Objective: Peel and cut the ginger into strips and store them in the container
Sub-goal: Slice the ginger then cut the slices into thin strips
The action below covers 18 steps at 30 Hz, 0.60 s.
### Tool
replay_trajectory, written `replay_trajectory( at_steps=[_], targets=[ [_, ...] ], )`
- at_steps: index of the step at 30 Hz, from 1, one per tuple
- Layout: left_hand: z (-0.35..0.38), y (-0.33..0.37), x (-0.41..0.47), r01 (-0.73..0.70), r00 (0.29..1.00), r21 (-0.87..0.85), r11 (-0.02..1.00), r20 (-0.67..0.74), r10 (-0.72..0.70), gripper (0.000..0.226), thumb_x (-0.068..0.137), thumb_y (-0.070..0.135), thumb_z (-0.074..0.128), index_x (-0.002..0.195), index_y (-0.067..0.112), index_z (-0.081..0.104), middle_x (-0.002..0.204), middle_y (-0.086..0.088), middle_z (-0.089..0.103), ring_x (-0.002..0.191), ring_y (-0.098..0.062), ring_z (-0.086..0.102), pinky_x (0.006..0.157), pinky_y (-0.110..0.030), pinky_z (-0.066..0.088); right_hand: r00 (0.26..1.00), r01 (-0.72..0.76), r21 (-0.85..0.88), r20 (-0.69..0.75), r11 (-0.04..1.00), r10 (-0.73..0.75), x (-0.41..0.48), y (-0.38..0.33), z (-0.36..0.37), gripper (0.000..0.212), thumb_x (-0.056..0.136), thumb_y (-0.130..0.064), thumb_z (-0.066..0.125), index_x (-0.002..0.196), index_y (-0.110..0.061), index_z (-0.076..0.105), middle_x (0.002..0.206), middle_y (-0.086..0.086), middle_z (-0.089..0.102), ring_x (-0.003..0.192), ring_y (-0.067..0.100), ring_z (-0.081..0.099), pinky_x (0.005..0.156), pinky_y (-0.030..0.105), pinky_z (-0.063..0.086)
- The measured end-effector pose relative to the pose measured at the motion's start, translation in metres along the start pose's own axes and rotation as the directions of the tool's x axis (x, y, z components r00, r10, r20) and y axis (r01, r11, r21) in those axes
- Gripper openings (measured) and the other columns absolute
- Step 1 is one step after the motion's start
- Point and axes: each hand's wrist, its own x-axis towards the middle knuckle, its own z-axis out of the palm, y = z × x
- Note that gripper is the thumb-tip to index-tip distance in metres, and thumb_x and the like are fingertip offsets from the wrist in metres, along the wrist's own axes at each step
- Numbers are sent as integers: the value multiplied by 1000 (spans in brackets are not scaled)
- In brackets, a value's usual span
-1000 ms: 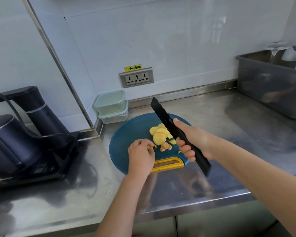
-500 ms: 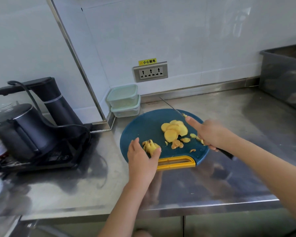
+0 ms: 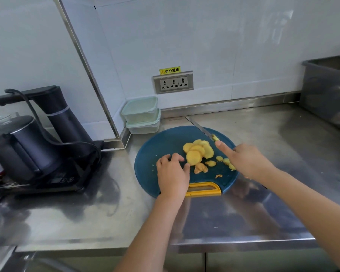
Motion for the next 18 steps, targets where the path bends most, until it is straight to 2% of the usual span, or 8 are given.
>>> replay_trajectory(
  at_steps=[4, 7, 11, 14, 16, 18],
  targets=[
    [-10, -15, 4, -125, 992, 83, 989, -20, 127, 11, 95, 26, 50, 99, 20, 58, 112, 1, 55, 108, -14, 44, 79, -22, 42, 999, 26, -48, -26, 998, -27, -2, -2, -3, 66, 93, -67, 25, 58, -12, 33, 56, 5, 34, 51, 16, 37, 50, 27, 31],
    [-17, -26, 12, -181, 983, 163, 970, 16, 181, 12, 94, 25, 50, 99, 17, 57, 109, 0, 52, 101, -14, 45, 71, -21, 38, 996, 75, -125, -32, 989, -79, -4, 0, -4, 66, 92, -67, 27, 57, -12, 29, 55, 5, 31, 51, 18, 35, 48, 28, 29],
    [-26, -43, 28, -233, 972, 149, 961, 44, 229, 17, 93, 25, 54, 106, 15, 59, 112, -2, 54, 103, -16, 49, 78, -23, 38, 993, 97, -172, -44, 980, -106, -5, -3, -3, 70, 86, -74, 28, 56, -11, 30, 54, 4, 33, 48, 17, 37, 46, 27, 28],
    [-33, -52, 37, -185, 982, 9, 983, 46, 185, 26, 96, 28, 51, 117, 15, 57, 115, 0, 58, 107, -15, 54, 83, -20, 38, 991, 122, -259, -18, 958, -132, -7, -6, -5, 71, 83, -77, 27, 55, -12, 34, 52, 3, 36, 46, 15, 38, 44, 26, 28],
    [-45, -54, 39, -124, 992, -76, 989, -4, 124, 30, 99, 26, 43, 122, 13, 57, 119, -3, 60, 111, -17, 54, 89, -23, 38, 987, 154, -331, 4, 931, -162, -8, -11, -11, 72, 80, -80, 30, 56, -13, 37, 52, 1, 38, 45, 14, 38, 43, 24, 28],
    [-64, -53, 40, -93, 987, -105, 990, -139, 78, 33, 101, 22, 37, 126, 10, 55, 124, -6, 58, 115, -19, 52, 93, -24, 35, 979, 202, -413, 54, 888, -198, -11, -18, -18, 71, 78, -81, 36, 60, -13, 43, 55, 0, 42, 48, 13, 40, 44, 24, 30]
  ],
)
